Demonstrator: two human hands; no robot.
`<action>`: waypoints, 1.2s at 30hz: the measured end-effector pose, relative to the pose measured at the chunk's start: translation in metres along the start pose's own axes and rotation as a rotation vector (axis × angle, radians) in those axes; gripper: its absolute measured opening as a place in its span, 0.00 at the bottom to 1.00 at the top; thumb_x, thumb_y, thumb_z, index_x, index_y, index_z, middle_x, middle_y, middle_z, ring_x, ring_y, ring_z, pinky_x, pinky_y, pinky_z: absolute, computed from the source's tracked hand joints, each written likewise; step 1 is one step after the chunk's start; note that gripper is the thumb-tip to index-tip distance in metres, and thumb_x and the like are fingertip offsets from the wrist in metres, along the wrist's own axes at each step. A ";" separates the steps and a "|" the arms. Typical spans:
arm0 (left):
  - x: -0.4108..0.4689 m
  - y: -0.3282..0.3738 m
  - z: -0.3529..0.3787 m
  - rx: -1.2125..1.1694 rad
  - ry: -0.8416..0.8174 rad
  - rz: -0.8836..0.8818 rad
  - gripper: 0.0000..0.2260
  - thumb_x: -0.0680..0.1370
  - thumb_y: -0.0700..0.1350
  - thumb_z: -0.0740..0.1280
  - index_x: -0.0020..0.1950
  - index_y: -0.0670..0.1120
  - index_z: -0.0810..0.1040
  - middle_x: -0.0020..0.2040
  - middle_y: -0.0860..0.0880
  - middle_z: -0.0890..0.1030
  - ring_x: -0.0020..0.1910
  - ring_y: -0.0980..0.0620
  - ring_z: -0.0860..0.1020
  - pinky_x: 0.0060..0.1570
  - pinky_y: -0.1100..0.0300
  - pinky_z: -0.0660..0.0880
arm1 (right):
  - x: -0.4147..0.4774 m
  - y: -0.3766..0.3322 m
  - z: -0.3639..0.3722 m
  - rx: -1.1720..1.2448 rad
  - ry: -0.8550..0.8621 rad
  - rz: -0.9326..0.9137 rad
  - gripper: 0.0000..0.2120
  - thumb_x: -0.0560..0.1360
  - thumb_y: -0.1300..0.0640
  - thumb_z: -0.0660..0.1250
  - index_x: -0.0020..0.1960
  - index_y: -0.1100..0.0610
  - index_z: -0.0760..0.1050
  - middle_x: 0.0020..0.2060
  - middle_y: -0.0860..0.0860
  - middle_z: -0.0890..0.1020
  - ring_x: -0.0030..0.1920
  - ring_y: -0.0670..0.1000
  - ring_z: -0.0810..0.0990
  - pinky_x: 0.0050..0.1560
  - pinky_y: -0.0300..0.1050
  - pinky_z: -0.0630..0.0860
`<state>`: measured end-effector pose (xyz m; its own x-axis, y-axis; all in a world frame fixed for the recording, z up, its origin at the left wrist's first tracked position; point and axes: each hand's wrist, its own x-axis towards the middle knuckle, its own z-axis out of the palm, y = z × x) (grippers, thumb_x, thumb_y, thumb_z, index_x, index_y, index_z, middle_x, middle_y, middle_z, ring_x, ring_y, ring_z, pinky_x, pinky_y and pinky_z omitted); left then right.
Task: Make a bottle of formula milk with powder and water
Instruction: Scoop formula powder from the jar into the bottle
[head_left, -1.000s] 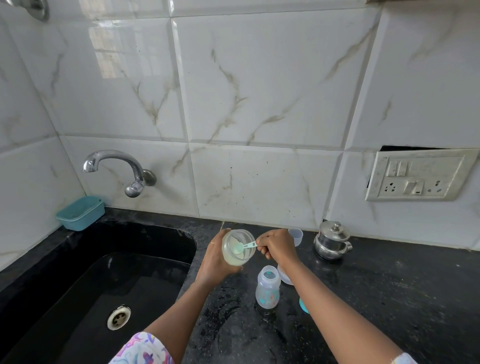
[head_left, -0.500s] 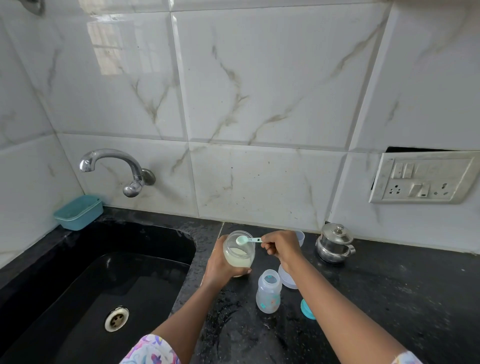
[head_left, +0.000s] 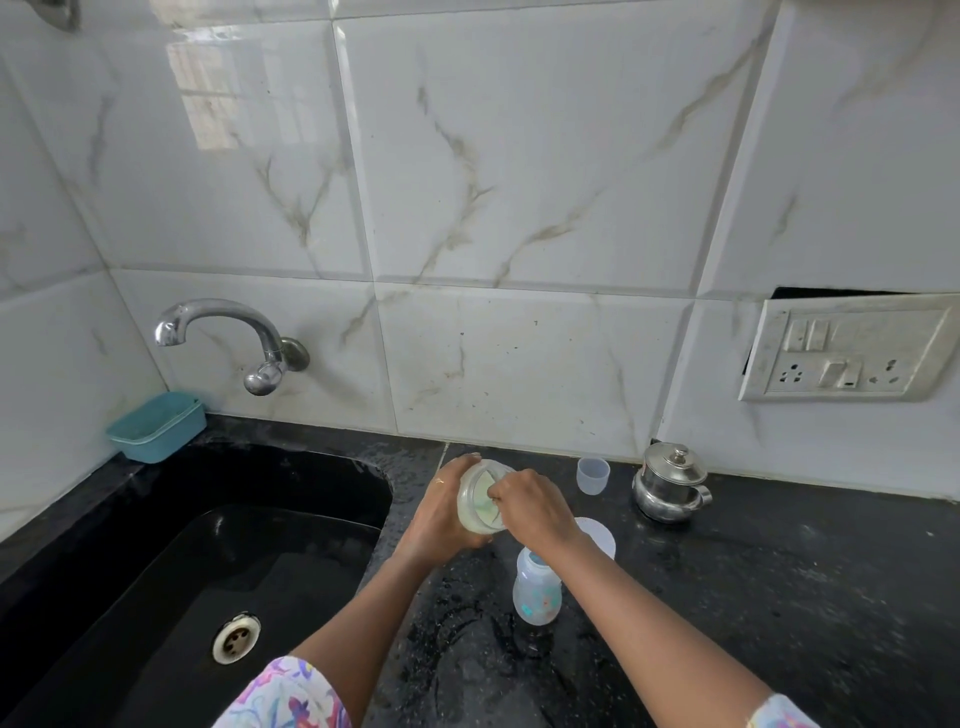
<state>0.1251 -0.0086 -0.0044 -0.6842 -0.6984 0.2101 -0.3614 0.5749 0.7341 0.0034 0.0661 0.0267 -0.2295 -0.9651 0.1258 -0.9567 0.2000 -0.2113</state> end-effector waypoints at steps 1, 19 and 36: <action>0.000 0.000 -0.001 0.007 -0.005 0.007 0.43 0.62 0.46 0.80 0.71 0.43 0.61 0.70 0.48 0.67 0.66 0.56 0.66 0.61 0.69 0.59 | 0.000 -0.001 0.001 0.002 -0.009 0.000 0.15 0.76 0.65 0.58 0.57 0.60 0.80 0.50 0.60 0.82 0.49 0.60 0.80 0.48 0.48 0.76; -0.002 -0.008 -0.001 -0.055 0.066 -0.056 0.42 0.59 0.38 0.80 0.68 0.44 0.63 0.56 0.55 0.71 0.55 0.58 0.69 0.54 0.66 0.64 | 0.003 0.009 -0.013 1.048 0.118 0.597 0.09 0.68 0.70 0.68 0.32 0.60 0.80 0.26 0.57 0.78 0.23 0.50 0.70 0.21 0.36 0.66; -0.006 -0.028 0.018 -0.251 0.094 -0.347 0.50 0.56 0.50 0.83 0.70 0.46 0.59 0.66 0.47 0.71 0.65 0.46 0.70 0.61 0.51 0.69 | 0.005 0.025 -0.008 1.215 0.212 0.714 0.06 0.68 0.69 0.66 0.33 0.64 0.79 0.25 0.57 0.77 0.22 0.49 0.69 0.26 0.39 0.70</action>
<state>0.1275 -0.0128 -0.0375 -0.4847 -0.8743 -0.0280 -0.3867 0.1855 0.9033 -0.0234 0.0674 0.0297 -0.7149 -0.6558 -0.2426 0.0943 0.2533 -0.9628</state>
